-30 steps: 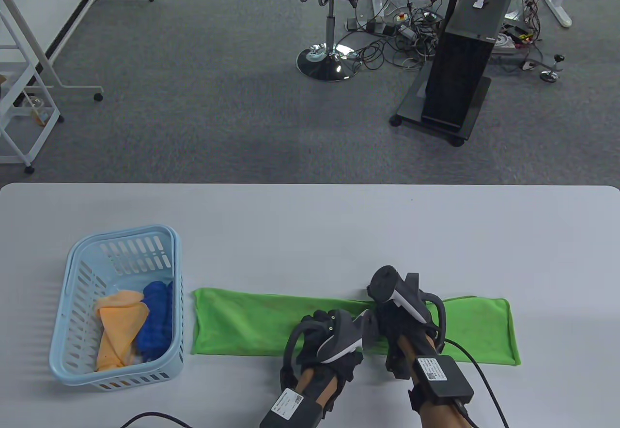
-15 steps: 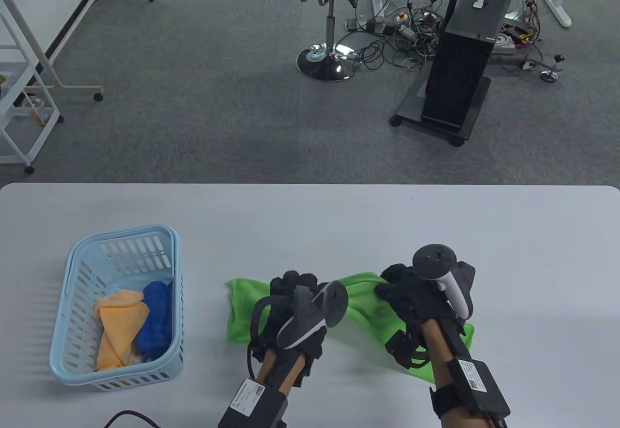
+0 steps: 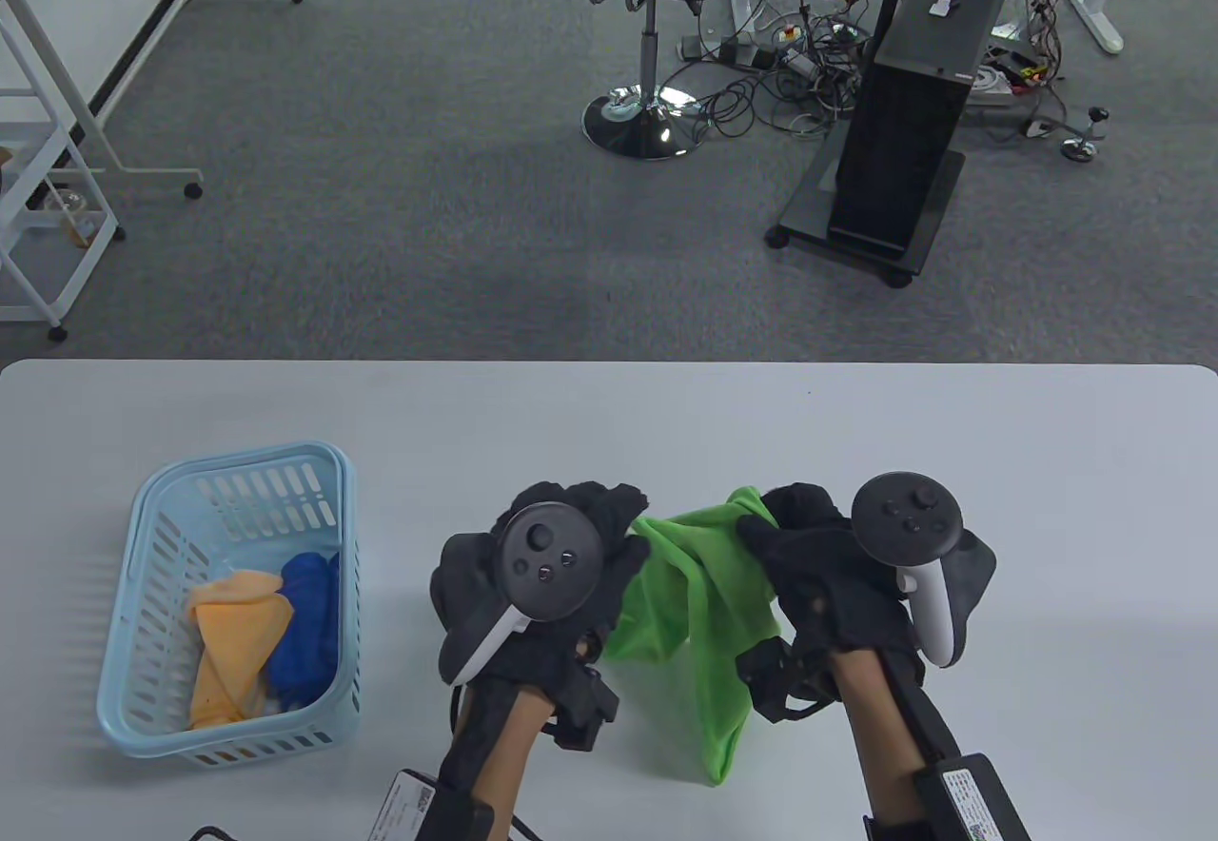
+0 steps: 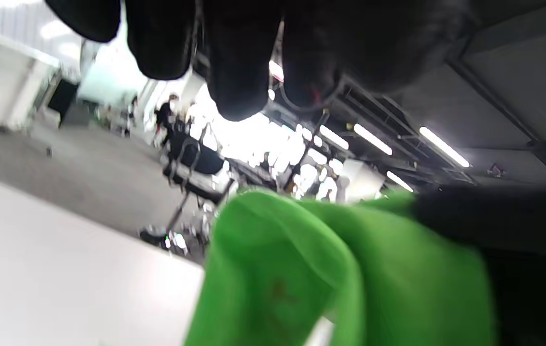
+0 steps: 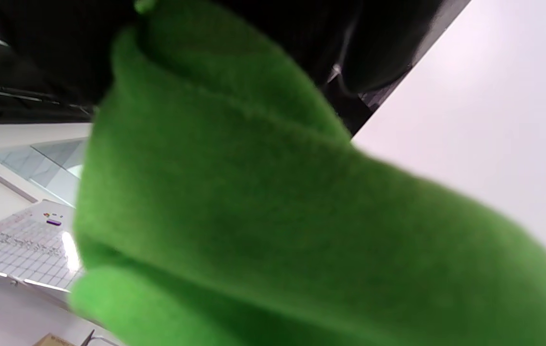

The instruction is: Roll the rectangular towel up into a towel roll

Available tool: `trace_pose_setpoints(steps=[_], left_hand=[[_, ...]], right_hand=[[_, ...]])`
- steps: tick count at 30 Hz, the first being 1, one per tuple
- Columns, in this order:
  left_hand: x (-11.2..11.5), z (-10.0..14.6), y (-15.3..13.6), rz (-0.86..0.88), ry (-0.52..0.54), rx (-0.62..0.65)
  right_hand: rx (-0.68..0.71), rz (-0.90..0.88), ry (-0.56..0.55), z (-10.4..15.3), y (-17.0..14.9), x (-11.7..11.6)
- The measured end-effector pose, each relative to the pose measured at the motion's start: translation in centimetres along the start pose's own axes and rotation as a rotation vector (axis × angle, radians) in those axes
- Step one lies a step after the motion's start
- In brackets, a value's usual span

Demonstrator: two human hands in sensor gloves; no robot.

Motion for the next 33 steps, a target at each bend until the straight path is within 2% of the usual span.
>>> trace_pose_setpoints(steps=[2, 4, 7, 8, 10, 12, 14, 15, 18, 21, 23, 25, 27, 29, 33], left_hand=[[2.8, -1.1, 0.4, -0.001, -0.147, 0.011], [4.8, -1.9, 1.1, -0.009, -0.228, 0.083], [6.2, -2.9, 1.7, -0.138, -0.194, 0.04], [5.9, -3.1, 2.2, -0.202, -0.125, 0.065], [5.2, -3.3, 2.8, -0.249, -0.063, 0.095], [5.0, -3.6, 3.2, -0.205, -0.117, 0.085], [4.6, -3.8, 3.7, -0.195, -0.102, 0.07], [4.4, -3.9, 4.0, -0.217, -0.095, 0.079], [4.0, -4.0, 4.2, -0.238, -0.103, 0.071], [3.4, -3.9, 3.7, -0.174, -0.101, 0.073], [3.1, -3.8, 3.1, -0.136, -0.115, 0.065], [2.7, -3.5, 2.6, -0.144, -0.122, 0.059], [2.3, -3.3, 2.2, -0.139, -0.114, 0.066], [2.2, -3.2, 2.0, -0.111, -0.146, 0.058], [1.0, -3.0, 1.8, -0.172, -0.151, 0.03]], right_hand=[[0.005, -0.057, 0.012, 0.3, -0.2, 0.0], [0.0, -0.128, 0.023, 0.5, -0.7, 0.3], [0.0, -0.164, 0.033, 0.4, -1.6, 1.2], [-0.002, -0.132, 0.004, 0.3, -2.0, 1.8], [0.009, -0.03, -0.047, 0.1, -2.7, 2.9], [0.032, 0.023, -0.038, 0.0, -2.9, 3.0], [0.056, 0.028, 0.043, 0.1, -2.4, 2.6], [0.091, 0.045, 0.086, 0.3, -1.9, 2.4], [0.248, 0.126, 0.113, 0.8, 0.0, 2.1], [0.317, 0.358, 0.147, 0.9, 1.3, 1.3], [0.315, 0.41, 0.12, 0.8, 1.7, 1.2], [0.324, 0.366, 0.057, 0.8, 2.0, 1.5], [0.307, 0.334, 0.074, 0.8, 2.1, 1.5], [0.308, 0.379, 0.094, 0.9, 2.4, 1.6], [0.293, 0.443, 0.065, 1.5, 3.1, 1.7]])
Point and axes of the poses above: the tracker on the back of each hand, its own y axis roughly to the thumb side, its own z axis roughly from the fingertips to the wrist, x = y × z, the point moved 4 cm from there along -z, roughly from the wrist to the fingertips, and after that the axes turned 13 degrees about z, right-handed, at the moved point
